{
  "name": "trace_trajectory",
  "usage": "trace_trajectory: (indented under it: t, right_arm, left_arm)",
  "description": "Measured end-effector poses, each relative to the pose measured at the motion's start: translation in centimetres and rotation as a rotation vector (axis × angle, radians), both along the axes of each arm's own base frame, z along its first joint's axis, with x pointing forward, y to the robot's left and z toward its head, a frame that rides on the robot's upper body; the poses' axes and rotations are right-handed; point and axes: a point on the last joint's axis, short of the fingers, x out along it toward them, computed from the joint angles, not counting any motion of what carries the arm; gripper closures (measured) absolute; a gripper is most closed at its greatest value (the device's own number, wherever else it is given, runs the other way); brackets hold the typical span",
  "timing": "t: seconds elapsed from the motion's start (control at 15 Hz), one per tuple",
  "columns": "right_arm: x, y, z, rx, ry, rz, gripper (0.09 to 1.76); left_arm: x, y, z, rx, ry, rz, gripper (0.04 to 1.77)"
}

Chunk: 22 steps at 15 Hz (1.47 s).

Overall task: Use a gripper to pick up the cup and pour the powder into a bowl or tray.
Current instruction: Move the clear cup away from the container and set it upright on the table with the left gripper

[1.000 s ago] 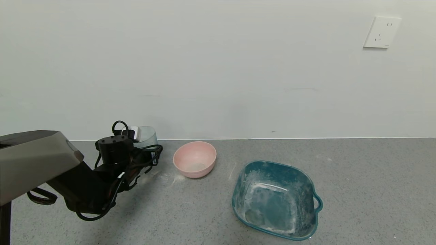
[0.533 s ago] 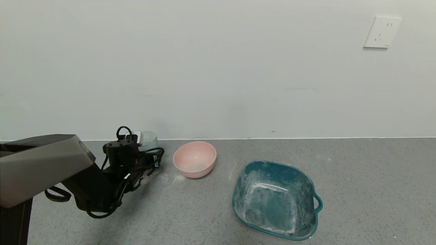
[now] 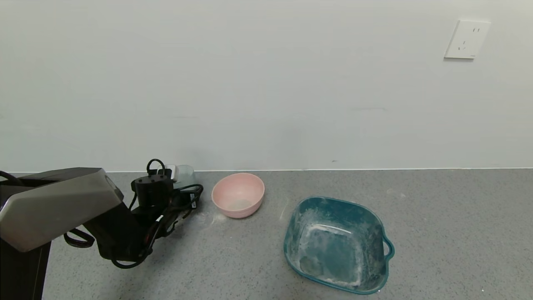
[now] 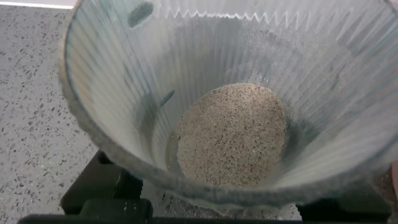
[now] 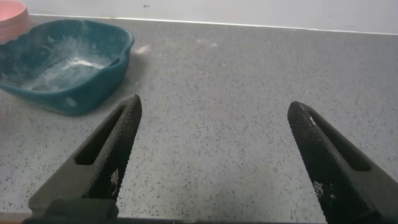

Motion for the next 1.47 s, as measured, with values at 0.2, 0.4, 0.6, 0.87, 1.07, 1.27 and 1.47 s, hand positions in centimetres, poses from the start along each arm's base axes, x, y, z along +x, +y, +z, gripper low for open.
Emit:
trace_trajectory:
  t: [0.2, 0.4, 0.6, 0.87, 1.07, 1.27, 1.47]
  right_arm:
    - [0.00, 0.00, 0.00, 0.000, 0.000, 0.000, 0.14]
    - [0.00, 0.00, 0.00, 0.000, 0.000, 0.000, 0.14]
    - [0.00, 0.00, 0.00, 0.000, 0.000, 0.000, 0.14]
    - [0.00, 0.00, 0.00, 0.000, 0.000, 0.000, 0.14]
    - [0.00, 0.00, 0.00, 0.000, 0.000, 0.000, 0.14]
    - [0.00, 0.00, 0.00, 0.000, 0.000, 0.000, 0.14]
    - [0.00, 0.00, 0.00, 0.000, 0.000, 0.000, 0.14]
  left_arm:
    - [0.01, 0.00, -0.17, 0.000, 0.004, -0.001, 0.51]
    - [0.02, -0.01, -0.36, -0.001, 0.009, -0.002, 0.51]
    - [0.02, -0.01, -0.45, -0.014, 0.011, 0.000, 0.51]
    - [0.05, -0.05, -0.58, -0.016, 0.015, 0.002, 0.51]
    - [0.05, -0.06, -0.57, -0.014, 0.014, 0.004, 0.38]
    - [-0.16, -0.04, -0.55, -0.014, 0.019, 0.005, 0.29]
    - [-0.47, -0.03, -0.14, -0.013, 0.020, 0.007, 0.23]
